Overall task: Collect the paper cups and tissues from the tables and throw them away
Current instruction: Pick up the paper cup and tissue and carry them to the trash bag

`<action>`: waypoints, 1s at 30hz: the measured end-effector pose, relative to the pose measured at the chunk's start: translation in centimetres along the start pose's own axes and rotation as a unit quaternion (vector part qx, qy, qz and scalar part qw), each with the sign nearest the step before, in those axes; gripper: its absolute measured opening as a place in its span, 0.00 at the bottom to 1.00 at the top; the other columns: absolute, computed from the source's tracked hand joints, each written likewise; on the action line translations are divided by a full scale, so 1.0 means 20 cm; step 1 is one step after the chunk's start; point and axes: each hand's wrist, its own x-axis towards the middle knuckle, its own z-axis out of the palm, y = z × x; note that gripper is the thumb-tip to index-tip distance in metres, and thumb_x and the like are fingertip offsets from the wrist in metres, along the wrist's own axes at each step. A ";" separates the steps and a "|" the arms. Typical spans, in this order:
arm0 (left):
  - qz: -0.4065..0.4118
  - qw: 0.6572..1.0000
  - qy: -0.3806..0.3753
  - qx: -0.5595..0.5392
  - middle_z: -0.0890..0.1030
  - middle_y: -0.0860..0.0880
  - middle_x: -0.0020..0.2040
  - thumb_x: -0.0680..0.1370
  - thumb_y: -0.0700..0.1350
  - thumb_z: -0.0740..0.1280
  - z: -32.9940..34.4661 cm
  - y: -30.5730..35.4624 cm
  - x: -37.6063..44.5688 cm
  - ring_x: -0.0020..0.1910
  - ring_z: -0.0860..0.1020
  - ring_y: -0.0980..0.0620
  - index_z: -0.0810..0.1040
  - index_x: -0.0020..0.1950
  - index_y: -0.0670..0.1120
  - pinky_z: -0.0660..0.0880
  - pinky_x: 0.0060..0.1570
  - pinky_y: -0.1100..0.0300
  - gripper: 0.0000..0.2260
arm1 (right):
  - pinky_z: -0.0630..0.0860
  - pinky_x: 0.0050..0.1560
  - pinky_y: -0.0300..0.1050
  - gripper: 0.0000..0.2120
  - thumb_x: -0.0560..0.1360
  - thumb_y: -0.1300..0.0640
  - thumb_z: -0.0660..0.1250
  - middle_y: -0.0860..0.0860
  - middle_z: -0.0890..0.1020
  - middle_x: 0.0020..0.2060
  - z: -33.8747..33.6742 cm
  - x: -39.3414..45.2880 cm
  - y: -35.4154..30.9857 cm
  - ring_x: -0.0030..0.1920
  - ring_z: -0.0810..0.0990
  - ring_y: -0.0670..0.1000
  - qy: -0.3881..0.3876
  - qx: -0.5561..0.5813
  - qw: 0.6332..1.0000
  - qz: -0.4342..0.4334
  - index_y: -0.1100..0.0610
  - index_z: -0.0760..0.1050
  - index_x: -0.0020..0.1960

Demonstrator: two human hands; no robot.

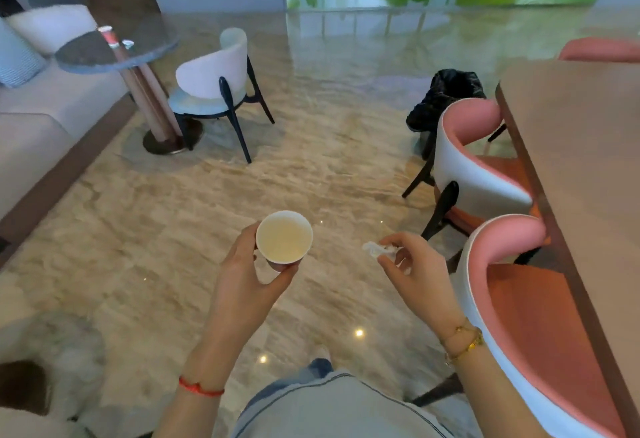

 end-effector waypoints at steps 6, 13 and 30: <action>0.041 0.998 -0.054 -0.013 0.76 0.64 0.58 0.69 0.54 0.77 0.18 -0.04 0.81 0.58 0.75 0.62 0.69 0.64 0.60 0.76 0.53 0.62 0.26 | 0.72 0.43 0.29 0.10 0.72 0.61 0.71 0.45 0.77 0.43 0.02 0.62 0.09 0.41 0.76 0.42 0.037 0.000 0.998 0.052 0.54 0.77 0.52; 0.067 0.992 -0.104 -0.031 0.75 0.65 0.59 0.70 0.52 0.77 0.55 -0.08 1.55 0.58 0.74 0.63 0.70 0.64 0.59 0.76 0.53 0.61 0.26 | 0.73 0.43 0.31 0.10 0.73 0.62 0.71 0.47 0.78 0.44 0.03 1.27 0.39 0.41 0.77 0.44 0.067 -0.002 0.991 0.118 0.54 0.77 0.53; 0.089 0.987 -0.122 -0.059 0.73 0.68 0.60 0.70 0.54 0.76 1.58 0.18 3.44 0.59 0.73 0.66 0.68 0.65 0.62 0.73 0.52 0.65 0.27 | 0.73 0.42 0.37 0.09 0.73 0.61 0.70 0.42 0.76 0.40 -0.31 3.23 1.09 0.40 0.76 0.45 0.098 0.006 0.988 0.118 0.52 0.76 0.51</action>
